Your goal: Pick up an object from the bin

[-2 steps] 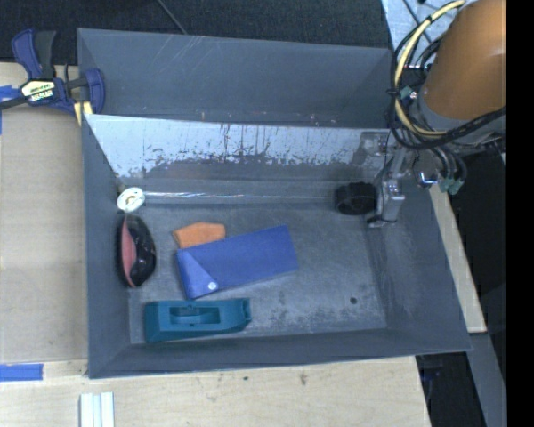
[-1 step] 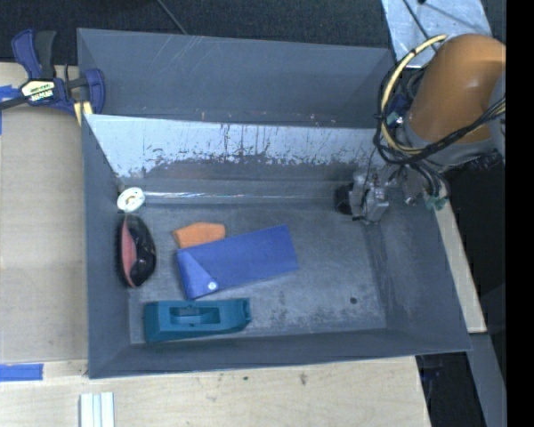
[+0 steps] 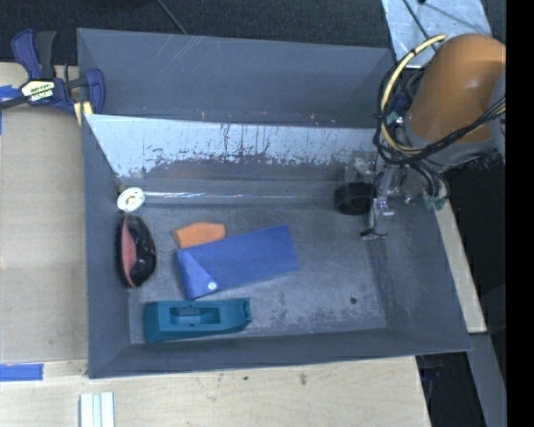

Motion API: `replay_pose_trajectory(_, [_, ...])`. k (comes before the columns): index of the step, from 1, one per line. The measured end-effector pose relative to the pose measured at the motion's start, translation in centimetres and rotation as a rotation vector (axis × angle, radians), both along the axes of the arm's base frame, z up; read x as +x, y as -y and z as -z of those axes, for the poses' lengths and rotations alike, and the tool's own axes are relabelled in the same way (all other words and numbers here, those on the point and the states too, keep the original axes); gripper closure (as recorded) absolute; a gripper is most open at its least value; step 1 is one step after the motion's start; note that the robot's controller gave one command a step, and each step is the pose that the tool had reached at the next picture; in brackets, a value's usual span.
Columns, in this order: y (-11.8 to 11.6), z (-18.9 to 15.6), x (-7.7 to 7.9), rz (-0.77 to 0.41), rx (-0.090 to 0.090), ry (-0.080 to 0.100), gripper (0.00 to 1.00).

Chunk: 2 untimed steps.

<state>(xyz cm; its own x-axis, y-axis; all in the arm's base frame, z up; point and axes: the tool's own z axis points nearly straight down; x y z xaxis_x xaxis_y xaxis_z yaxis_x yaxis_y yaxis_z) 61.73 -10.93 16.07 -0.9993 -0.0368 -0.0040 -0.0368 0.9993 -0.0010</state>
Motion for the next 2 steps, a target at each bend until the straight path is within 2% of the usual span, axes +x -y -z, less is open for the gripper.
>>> replay_pose_trajectory(1, [0.0, 0.0, 0.0, 0.0, 0.0, 0.0, 0.0])
replay_pose_trajectory(2, [0.9, 2.7, -0.4, -0.04, 0.0, 0.0, 0.0])
